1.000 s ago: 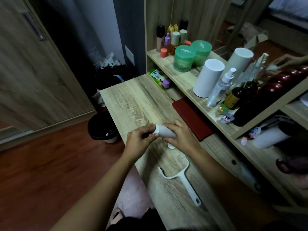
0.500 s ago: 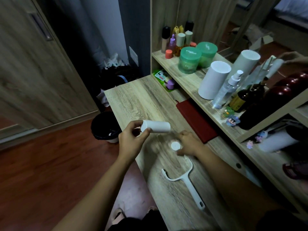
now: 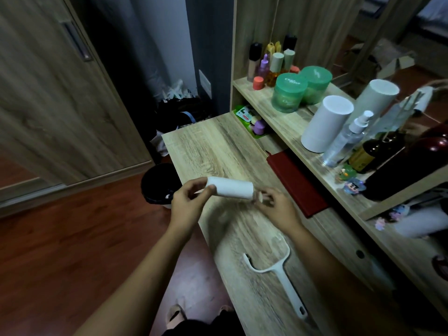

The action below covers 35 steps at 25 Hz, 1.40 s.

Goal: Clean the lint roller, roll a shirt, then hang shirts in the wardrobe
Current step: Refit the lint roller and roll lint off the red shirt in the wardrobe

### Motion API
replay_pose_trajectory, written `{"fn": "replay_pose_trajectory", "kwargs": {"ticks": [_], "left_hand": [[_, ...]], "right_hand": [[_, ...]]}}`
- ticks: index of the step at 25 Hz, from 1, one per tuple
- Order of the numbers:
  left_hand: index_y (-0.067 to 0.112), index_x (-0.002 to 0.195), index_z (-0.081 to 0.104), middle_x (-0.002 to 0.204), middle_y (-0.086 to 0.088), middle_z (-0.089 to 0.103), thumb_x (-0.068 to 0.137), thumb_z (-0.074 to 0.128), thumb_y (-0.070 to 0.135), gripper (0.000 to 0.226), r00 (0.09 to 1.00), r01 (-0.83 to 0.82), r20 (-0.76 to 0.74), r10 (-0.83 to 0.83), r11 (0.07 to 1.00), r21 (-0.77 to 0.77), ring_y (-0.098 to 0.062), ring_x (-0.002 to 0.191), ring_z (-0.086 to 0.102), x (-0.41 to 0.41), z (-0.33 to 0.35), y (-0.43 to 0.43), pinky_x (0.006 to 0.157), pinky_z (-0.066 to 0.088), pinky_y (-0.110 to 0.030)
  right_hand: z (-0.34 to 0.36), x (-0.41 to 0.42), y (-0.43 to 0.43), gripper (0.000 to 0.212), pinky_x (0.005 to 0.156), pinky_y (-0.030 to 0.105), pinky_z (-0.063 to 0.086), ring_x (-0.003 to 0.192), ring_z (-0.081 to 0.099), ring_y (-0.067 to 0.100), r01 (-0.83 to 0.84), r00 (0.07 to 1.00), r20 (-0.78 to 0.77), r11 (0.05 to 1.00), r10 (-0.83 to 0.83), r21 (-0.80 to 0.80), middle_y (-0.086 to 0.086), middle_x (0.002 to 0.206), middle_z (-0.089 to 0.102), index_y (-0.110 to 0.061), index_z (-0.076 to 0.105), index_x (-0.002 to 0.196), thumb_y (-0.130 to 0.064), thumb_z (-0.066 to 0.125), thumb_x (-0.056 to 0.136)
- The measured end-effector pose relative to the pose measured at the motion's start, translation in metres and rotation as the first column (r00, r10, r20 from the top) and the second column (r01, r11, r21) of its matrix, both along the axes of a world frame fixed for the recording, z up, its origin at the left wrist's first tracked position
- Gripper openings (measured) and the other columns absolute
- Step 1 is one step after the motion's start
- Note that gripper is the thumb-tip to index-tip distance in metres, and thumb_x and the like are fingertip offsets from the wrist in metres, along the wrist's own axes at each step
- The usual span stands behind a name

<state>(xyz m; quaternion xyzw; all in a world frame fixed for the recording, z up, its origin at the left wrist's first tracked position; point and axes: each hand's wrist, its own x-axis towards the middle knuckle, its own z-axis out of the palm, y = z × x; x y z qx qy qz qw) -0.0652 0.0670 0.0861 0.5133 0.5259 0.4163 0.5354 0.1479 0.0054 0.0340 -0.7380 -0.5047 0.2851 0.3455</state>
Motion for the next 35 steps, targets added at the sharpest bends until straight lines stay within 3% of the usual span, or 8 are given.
{"fn": "replay_pose_trajectory", "kwargs": {"ticks": [2, 5, 10, 14, 20, 24, 31, 35], "left_hand": [[0.009, 0.091, 0.066, 0.052, 0.007, 0.058, 0.088, 0.059, 0.006, 0.008, 0.983, -0.038, 0.171, 0.067, 0.986, -0.165, -0.002, 0.048, 0.053, -0.001, 0.002, 0.006, 0.060, 0.052, -0.016], [0.005, 0.084, 0.062, 0.040, 0.005, 0.054, 0.090, 0.054, 0.008, 0.010, 0.954, -0.073, 0.257, 0.152, 0.953, -0.293, -0.005, 0.040, 0.055, -0.001, 0.006, 0.012, 0.058, 0.053, -0.018], [0.014, 0.076, 0.070, 0.061, -0.002, 0.067, 0.088, 0.056, 0.011, 0.018, 0.949, -0.033, 0.289, 0.128, 0.949, -0.312, -0.016, 0.063, 0.063, 0.002, 0.007, 0.013, 0.068, 0.055, -0.022], [0.013, 0.081, 0.068, 0.056, 0.002, 0.066, 0.089, 0.055, 0.010, 0.016, 0.949, -0.011, 0.297, 0.101, 0.957, -0.290, -0.010, 0.056, 0.064, 0.002, 0.010, 0.008, 0.072, 0.054, -0.022], [0.010, 0.081, 0.067, 0.064, -0.002, 0.069, 0.089, 0.055, 0.010, 0.015, 0.940, 0.001, 0.324, 0.103, 0.952, -0.305, -0.014, 0.063, 0.066, 0.000, 0.009, 0.006, 0.070, 0.055, -0.021], [0.009, 0.080, 0.066, 0.063, 0.000, 0.069, 0.090, 0.054, 0.009, 0.016, 0.935, 0.037, 0.346, 0.074, 0.952, -0.303, -0.013, 0.062, 0.065, 0.001, 0.010, 0.003, 0.068, 0.055, -0.019], [0.007, 0.074, 0.064, 0.045, 0.000, 0.053, 0.090, 0.056, 0.010, 0.018, 0.954, 0.039, 0.296, 0.049, 0.959, -0.282, -0.010, 0.050, 0.059, 0.003, 0.009, 0.003, 0.068, 0.055, -0.021], [0.005, 0.083, 0.061, 0.070, -0.012, 0.061, 0.091, 0.054, 0.008, 0.011, 0.956, 0.052, 0.293, 0.034, 0.958, -0.281, -0.013, 0.058, 0.067, 0.004, 0.011, 0.000, 0.061, 0.056, -0.018]], "right_hand": [[0.026, -0.008, -0.003, 0.044, 0.080, 0.012, 0.049, 0.094, 0.064, 0.010, 0.096, 0.952, -0.302, 0.986, -0.051, 0.134, 0.004, 0.108, 0.066, -0.020, 0.062, 0.117, -0.009, 0.074, 0.077], [0.053, -0.020, -0.009, 0.046, 0.083, 0.014, 0.051, 0.088, 0.064, -0.005, 0.125, 0.904, -0.428, 0.969, -0.022, 0.214, -0.003, 0.103, 0.067, -0.037, 0.060, 0.105, -0.008, 0.076, 0.073], [0.072, -0.028, -0.016, 0.046, 0.084, 0.016, 0.051, 0.087, 0.064, -0.008, 0.072, 0.941, -0.337, 0.953, 0.033, 0.293, -0.004, 0.106, 0.065, -0.032, 0.062, 0.106, -0.007, 0.078, 0.071], [0.071, -0.027, -0.015, 0.048, 0.084, 0.020, 0.052, 0.089, 0.066, -0.001, 0.073, 0.949, -0.315, 0.952, 0.026, 0.298, 0.000, 0.106, 0.066, -0.030, 0.062, 0.109, -0.008, 0.079, 0.069], [0.070, -0.027, -0.017, 0.051, 0.082, 0.010, 0.049, 0.087, 0.064, -0.009, 0.053, 0.934, -0.354, 0.961, 0.049, 0.272, 0.002, 0.106, 0.065, -0.026, 0.060, 0.113, -0.004, 0.077, 0.071], [0.071, -0.029, -0.017, 0.051, 0.086, 0.017, 0.050, 0.092, 0.065, 0.005, 0.034, 0.935, -0.347, 0.960, 0.068, 0.279, 0.000, 0.105, 0.066, -0.025, 0.060, 0.114, -0.005, 0.078, 0.070], [0.065, -0.029, -0.013, 0.041, 0.086, -0.002, 0.035, 0.103, 0.055, 0.003, -0.037, 0.995, -0.079, 0.950, 0.064, 0.311, -0.002, 0.109, 0.059, -0.002, 0.062, 0.117, -0.010, 0.071, 0.078], [0.064, -0.027, -0.009, 0.043, 0.084, -0.002, 0.032, 0.101, 0.052, 0.011, -0.068, 0.998, 0.019, 0.958, 0.066, 0.278, 0.001, 0.106, 0.051, -0.009, 0.059, 0.124, -0.017, 0.067, 0.083]]}}
